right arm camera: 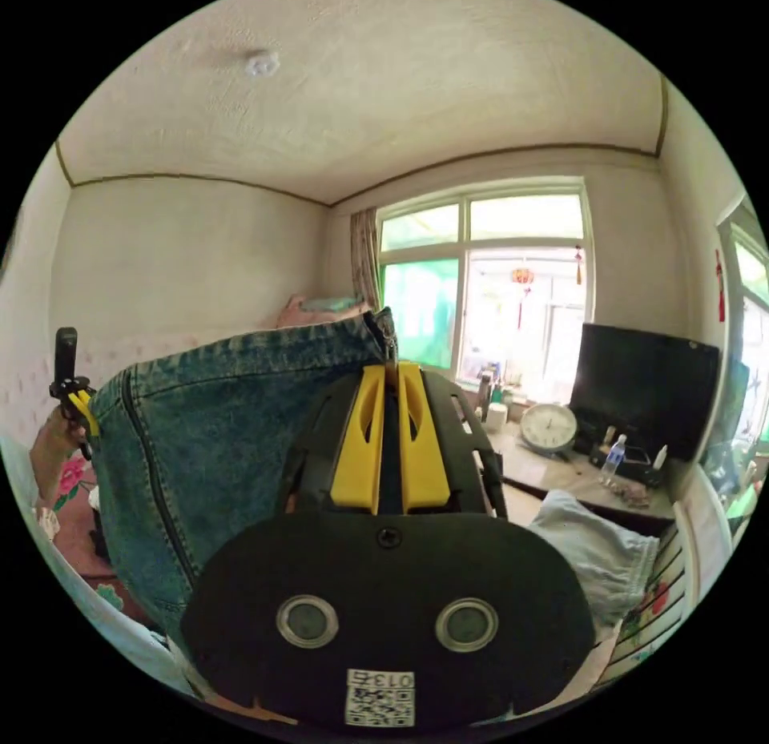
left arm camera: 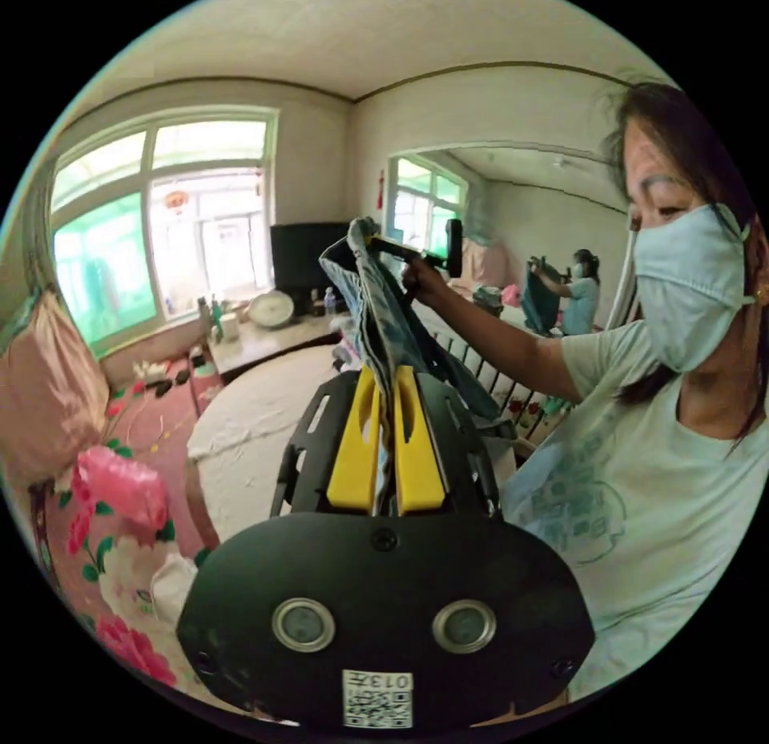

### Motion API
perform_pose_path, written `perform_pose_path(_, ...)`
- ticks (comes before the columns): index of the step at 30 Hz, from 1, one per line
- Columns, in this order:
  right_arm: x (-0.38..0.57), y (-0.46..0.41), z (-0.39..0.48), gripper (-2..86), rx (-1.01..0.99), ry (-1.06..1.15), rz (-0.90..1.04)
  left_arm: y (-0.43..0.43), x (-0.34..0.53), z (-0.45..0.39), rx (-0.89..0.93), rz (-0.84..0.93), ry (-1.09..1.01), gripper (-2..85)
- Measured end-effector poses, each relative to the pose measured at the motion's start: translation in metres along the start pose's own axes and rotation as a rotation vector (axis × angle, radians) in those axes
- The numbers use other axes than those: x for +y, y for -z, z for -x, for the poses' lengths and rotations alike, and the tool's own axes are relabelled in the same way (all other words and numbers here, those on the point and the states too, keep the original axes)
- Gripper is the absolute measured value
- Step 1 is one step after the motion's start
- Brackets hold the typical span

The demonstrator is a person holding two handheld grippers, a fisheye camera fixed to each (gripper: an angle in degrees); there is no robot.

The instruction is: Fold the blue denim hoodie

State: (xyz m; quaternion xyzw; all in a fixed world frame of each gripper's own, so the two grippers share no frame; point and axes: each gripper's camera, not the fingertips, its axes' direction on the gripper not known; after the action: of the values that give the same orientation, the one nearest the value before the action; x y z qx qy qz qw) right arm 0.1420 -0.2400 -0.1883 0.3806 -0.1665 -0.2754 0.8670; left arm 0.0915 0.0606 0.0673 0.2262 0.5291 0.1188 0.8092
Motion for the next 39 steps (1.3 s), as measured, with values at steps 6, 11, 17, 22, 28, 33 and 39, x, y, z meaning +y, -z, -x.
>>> perform_pose_path(6, 0.154, -0.209, 0.04, 4.9, -0.133, -0.094, 0.533, -0.117, 0.136, 0.152, -0.122, 0.285, 0.443, 2.9)
perform_pose_path(11, 0.245, -0.177, 0.012, 11.7, -0.182, -0.258, 0.57, -0.158, 0.191, 0.193, -0.233, 0.296, 0.561, 10.9)
perform_pose_path(17, 0.377, 0.011, -0.042, 16.9, 0.17, -0.438, 0.67, -0.245, 0.139, 0.105, -0.065, 0.376, 0.042, 15.5)
perform_pose_path(22, 0.447, 0.131, -0.022, 20.7, 0.509, -0.497, 0.79, -0.383, 0.137, -0.042, 0.2, 0.553, -0.517, 17.6)
perform_pose_path(28, 0.524, 0.128, -0.034, 3.2, 0.302, -0.719, 0.819, -0.447, 0.135, -0.107, 0.244, 0.57, -0.702, 20.2)
perform_pose_path(33, 0.469, 0.113, -0.028, 1.4, 0.133, -0.787, 0.61, -0.452, 0.133, -0.114, 0.11, 0.532, -0.683, 27.5)
perform_pose_path(39, 0.363, 0.062, 0.019, 1.2, -0.124, -0.701, 0.454, -0.423, 0.111, -0.083, -0.008, 0.436, -0.432, 31.4)
